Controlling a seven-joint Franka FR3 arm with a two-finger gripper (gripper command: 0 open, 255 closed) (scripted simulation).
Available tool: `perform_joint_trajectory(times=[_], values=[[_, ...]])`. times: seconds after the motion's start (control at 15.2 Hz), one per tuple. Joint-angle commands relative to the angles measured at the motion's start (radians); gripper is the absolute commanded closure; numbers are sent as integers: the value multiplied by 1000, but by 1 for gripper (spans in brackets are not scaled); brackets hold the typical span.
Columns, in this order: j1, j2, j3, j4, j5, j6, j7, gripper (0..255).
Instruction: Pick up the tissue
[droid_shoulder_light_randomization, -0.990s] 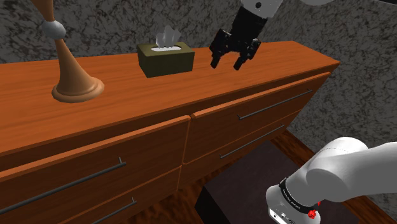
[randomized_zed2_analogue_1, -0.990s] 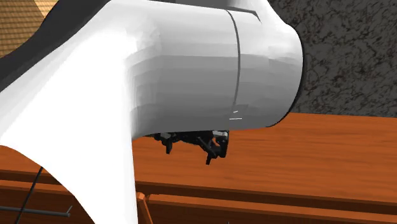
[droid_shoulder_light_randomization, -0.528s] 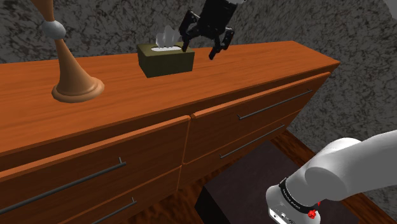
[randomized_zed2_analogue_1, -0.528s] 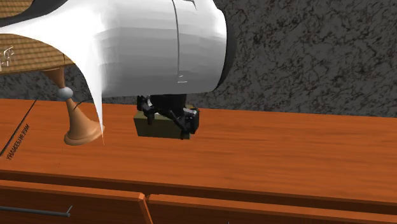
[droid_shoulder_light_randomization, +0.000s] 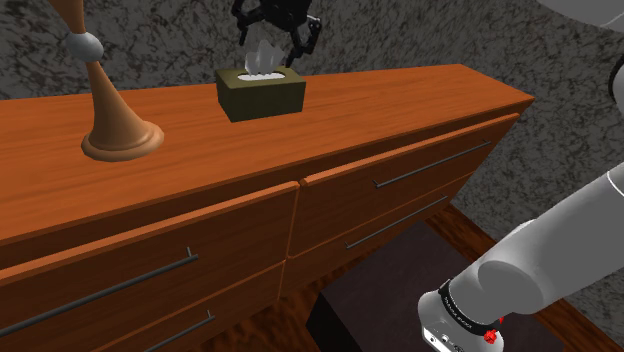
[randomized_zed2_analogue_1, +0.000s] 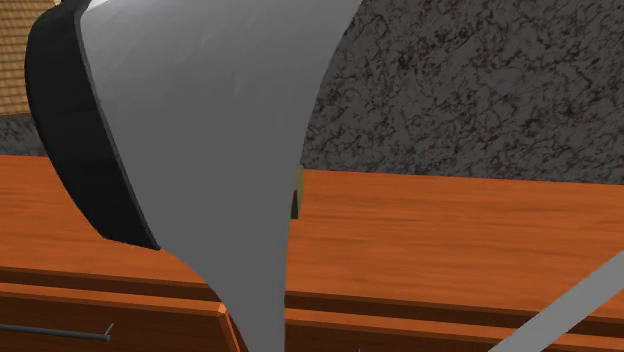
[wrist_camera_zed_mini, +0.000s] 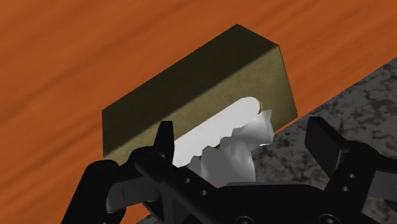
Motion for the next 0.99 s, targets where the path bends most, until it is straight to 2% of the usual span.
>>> perform_joint_trajectory(times=[0.0,0.13,0.59,0.73,0.79,0.92], values=[[6,73,22,86,-53,3,84,0],[17,127,31,153,-94,-2,136,0],[10,91,24,10,-69,110,120,0],[10,91,24,10,-69,110,120,0],[11,91,24,11,-70,109,121,255],[11,91,24,10,-70,109,121,255]])
